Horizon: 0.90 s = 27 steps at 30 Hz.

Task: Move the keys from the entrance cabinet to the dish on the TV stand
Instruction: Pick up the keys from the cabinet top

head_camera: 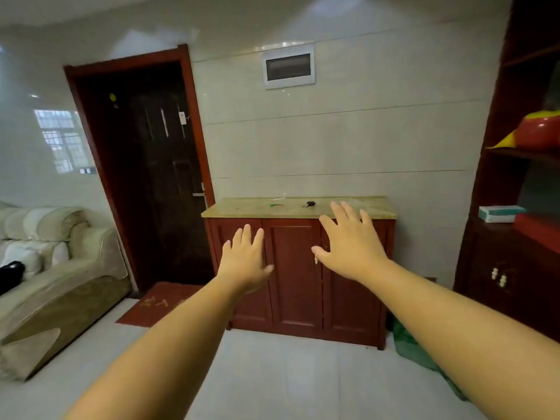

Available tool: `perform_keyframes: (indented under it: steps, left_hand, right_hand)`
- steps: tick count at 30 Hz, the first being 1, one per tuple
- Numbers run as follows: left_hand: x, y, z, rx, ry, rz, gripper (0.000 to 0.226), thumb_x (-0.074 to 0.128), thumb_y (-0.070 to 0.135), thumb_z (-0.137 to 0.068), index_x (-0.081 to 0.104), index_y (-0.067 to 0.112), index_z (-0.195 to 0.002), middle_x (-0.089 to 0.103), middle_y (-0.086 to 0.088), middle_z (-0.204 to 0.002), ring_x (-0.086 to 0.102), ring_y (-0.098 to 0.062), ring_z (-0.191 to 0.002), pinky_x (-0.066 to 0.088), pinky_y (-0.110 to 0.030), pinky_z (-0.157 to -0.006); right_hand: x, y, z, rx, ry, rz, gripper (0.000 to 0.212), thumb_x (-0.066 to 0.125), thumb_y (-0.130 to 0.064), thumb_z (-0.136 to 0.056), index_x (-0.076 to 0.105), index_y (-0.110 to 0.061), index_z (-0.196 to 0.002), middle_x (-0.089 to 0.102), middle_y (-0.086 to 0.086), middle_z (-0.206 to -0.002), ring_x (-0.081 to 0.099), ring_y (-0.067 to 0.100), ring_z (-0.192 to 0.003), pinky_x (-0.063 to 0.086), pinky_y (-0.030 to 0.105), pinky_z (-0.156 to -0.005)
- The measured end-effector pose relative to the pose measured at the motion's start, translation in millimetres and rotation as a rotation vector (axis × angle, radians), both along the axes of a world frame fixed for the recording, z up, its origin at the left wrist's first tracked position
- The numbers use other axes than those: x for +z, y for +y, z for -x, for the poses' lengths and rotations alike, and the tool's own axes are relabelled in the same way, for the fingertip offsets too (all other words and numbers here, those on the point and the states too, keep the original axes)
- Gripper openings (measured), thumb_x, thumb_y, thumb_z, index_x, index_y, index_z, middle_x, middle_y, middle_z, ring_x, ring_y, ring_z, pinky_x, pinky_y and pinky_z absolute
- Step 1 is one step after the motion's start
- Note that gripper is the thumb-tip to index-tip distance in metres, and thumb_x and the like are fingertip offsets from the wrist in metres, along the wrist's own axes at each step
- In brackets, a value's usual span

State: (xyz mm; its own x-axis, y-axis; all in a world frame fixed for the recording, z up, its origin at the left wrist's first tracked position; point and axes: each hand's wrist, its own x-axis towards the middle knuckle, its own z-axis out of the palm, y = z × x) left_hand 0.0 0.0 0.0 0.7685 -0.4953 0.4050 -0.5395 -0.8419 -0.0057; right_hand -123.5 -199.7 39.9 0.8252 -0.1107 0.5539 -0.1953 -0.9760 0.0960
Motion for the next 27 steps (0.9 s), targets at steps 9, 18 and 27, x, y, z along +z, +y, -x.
perform_keyframes:
  steps: [9,18,27]
  left_hand:
    - [-21,-70,-84,0.006,0.044,0.004,0.091,0.057,0.056,-0.086,0.007,0.020,-0.153,0.007,-0.016,-0.165,0.007,-0.034,-0.151,0.018,-0.053,-0.119]
    - [-36,-120,-201,-0.036,0.053,-0.012,0.091,0.054,0.058,-0.086,0.009,0.018,-0.154,0.008,-0.018,-0.164,0.007,-0.035,-0.150,0.018,-0.054,-0.118]
    - [-46,-142,-359,-0.092,0.137,0.011,0.091,0.053,0.058,-0.086,0.008,0.017,-0.154,0.005,-0.018,-0.164,0.005,-0.035,-0.150,0.017,-0.054,-0.118]
  right_hand:
    - [-14,-89,-85,-0.006,0.021,-0.005,0.066,0.050,-0.061,-0.086,0.044,-0.020,-0.138,0.027,0.016,-0.160,0.018,0.034,-0.149,0.020,0.057,-0.117]
    - [-37,-133,-195,-0.034,0.076,-0.045,0.067,0.050,-0.060,-0.087,0.043,-0.019,-0.140,0.024,0.016,-0.161,0.015,0.034,-0.149,0.019,0.057,-0.119]
    - [-30,-145,-352,-0.085,0.072,-0.033,0.068,0.053,-0.060,-0.083,0.047,-0.017,-0.136,0.041,0.015,-0.151,0.029,0.034,-0.143,0.027,0.055,-0.113]
